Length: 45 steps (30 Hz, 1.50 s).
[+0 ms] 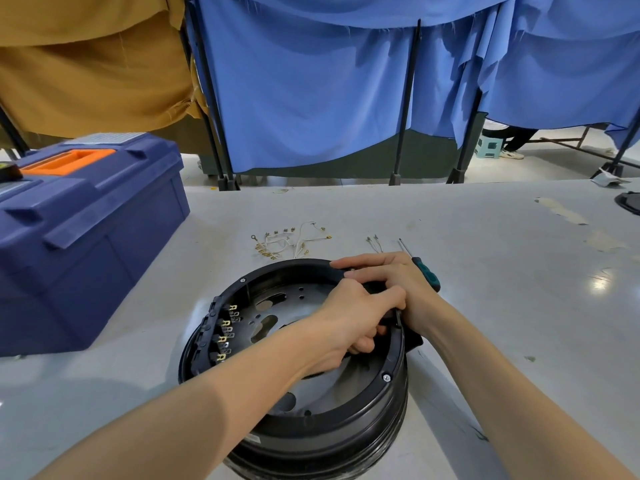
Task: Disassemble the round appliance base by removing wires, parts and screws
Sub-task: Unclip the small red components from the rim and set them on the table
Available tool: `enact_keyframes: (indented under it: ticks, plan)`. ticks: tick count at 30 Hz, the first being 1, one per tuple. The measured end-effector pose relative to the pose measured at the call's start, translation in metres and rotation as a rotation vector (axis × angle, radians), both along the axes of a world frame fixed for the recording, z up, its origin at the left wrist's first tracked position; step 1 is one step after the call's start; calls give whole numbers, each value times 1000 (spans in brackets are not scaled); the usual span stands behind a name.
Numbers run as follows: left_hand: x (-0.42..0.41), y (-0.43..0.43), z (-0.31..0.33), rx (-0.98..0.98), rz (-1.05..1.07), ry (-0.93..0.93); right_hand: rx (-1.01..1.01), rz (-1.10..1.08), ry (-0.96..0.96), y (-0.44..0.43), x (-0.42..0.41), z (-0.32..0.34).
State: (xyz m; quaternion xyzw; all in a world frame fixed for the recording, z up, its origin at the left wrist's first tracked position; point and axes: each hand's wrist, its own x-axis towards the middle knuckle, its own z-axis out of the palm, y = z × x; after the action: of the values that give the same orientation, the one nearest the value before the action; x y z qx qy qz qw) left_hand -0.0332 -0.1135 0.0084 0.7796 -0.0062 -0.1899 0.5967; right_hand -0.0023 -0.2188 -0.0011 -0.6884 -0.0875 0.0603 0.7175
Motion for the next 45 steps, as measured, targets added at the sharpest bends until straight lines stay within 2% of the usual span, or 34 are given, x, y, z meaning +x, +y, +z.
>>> enact_keyframes:
  ticks: [5, 11, 15, 17, 22, 25, 31, 37, 41, 43, 45]
  plan:
    - [-4, 1, -4, 97, -7, -191, 4, -26, -4, 2, -2, -1]
    - [-2, 1, 2, 19, 14, -16, 20, -11, 16, 1, 0, 0]
    - [-5, 2, -4, 96, -51, -197, 29, -25, 3, 0, -1, -3]
    - [-5, 3, -5, 110, -60, -219, 33, -24, 1, 1, -1, -3]
    - [0, 8, 6, 43, -104, -30, 3, -10, 6, -1, -4, 0]
    - [-2, 10, 10, 123, -151, 20, -29, 3, -7, 0, -6, 1]
    - [-4, 2, 4, 310, -140, -166, -8, -25, 53, 0, -4, 0]
    - [-4, -4, -5, 349, -1, -315, -40, -17, -7, 0, -1, -4]
    - [-10, -8, -5, 222, 22, -231, -61, -3, -25, -2, -1, -7]
    - [-4, -6, 7, 59, 82, -151, -80, 14, -35, -3, 1, -9]
    - [11, 8, 28, -163, 275, -129, 3, 16, 2, -2, 2, -11]
